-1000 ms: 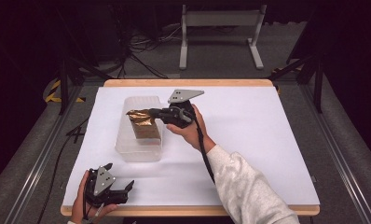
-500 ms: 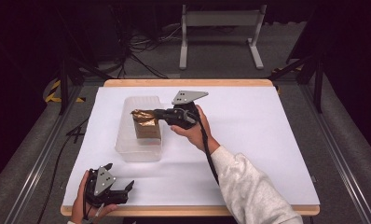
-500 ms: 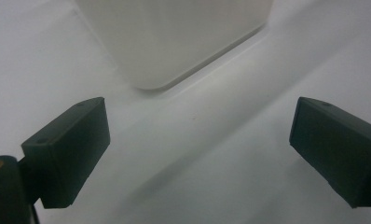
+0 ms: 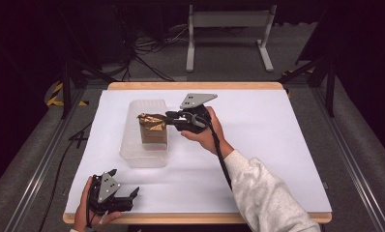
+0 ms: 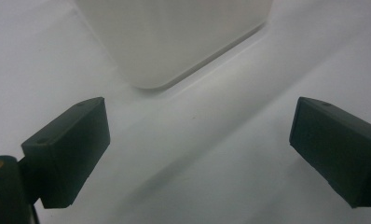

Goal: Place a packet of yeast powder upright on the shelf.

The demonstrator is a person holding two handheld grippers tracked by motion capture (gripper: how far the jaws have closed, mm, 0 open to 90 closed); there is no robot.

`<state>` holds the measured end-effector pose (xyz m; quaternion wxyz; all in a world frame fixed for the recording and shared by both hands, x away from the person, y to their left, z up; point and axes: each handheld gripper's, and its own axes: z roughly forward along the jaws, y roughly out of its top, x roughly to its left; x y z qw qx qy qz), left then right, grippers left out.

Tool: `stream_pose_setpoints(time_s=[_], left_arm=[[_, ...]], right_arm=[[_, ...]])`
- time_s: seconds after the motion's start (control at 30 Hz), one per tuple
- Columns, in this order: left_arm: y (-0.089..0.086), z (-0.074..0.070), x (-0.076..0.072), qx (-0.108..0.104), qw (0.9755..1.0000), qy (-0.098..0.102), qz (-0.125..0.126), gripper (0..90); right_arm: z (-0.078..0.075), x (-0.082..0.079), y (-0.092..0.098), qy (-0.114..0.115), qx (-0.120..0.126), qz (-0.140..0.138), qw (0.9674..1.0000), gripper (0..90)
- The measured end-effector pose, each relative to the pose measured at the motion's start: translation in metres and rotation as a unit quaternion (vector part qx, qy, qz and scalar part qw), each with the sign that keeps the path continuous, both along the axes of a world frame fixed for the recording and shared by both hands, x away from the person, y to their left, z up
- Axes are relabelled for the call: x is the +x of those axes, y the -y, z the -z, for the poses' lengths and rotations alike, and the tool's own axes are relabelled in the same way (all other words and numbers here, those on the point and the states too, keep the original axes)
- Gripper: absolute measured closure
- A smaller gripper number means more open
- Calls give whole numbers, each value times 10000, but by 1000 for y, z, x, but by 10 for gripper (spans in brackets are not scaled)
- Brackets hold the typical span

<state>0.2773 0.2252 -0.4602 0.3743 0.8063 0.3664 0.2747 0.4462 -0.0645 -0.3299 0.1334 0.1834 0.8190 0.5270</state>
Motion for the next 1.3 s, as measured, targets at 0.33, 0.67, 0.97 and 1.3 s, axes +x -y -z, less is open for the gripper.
stream_pose_setpoints(time_s=[0.33, 0.67, 0.97, 1.3], left_arm=[[0, 0, 0, -5, 10000, 10, 3, 58], [0, 0, 1, 4, 10000, -26, 4, 59], [2, 0, 1, 51, 10000, -62, -24, 59], [3, 1, 2, 69, 9999, -85, -20, 59]], right_arm=[[-11, -8, 10, 187, -333, 76, 9992, 605], [-19, -16, 35, 346, -551, 333, 9973, 534], [-19, -26, 64, 465, -913, 469, 9936, 467], [-22, -32, 97, 580, -1004, 765, 9903, 404]])
